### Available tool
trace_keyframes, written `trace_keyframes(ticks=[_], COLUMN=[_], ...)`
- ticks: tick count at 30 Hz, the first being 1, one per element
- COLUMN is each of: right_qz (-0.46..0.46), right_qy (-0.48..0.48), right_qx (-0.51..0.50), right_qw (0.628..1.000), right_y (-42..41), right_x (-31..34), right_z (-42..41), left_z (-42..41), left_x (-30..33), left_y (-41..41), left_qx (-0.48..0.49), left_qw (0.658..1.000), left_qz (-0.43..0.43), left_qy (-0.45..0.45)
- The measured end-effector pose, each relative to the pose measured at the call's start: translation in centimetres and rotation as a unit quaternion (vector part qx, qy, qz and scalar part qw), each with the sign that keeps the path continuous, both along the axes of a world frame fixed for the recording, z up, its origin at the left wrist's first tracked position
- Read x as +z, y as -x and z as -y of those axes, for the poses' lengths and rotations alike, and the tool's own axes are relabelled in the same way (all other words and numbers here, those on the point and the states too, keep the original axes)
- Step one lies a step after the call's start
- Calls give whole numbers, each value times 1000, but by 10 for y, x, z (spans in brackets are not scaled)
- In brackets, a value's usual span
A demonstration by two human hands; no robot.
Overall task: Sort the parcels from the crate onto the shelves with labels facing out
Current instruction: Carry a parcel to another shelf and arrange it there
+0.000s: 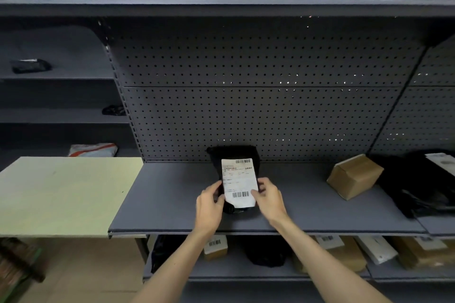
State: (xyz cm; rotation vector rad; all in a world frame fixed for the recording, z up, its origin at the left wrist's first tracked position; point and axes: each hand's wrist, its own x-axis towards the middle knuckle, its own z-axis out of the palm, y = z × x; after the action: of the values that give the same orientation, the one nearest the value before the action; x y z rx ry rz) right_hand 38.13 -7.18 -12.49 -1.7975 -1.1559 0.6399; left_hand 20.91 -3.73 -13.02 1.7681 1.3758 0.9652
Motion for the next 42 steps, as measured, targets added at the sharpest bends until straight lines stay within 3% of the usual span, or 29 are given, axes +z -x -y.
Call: trace_keyframes(ticks=[8, 11, 18, 27, 42], right_qz=[98, 201, 403, 443, 418], right_qy=[159, 193, 153, 136, 193], right_qx=[77, 97, 94, 32, -10], right_qw=[979, 955, 898, 886, 888], right_y=[4, -1, -17, -63, -243], right_x=[-19, -2, 73, 121, 94], right_z=[0, -2, -15, 11, 64], left_z=[-8, -13, -46, -44, -4], left_x=[-21, 0, 76, 112, 87], left_y=[22, 23, -6, -68, -210], left_qx=[-26, -25, -117, -168, -188], left_qw=[990, 976, 897, 896, 903], left_qz=[-120, -217, -411, -371, -368], left_qy=[75, 18, -112, -174, -120])
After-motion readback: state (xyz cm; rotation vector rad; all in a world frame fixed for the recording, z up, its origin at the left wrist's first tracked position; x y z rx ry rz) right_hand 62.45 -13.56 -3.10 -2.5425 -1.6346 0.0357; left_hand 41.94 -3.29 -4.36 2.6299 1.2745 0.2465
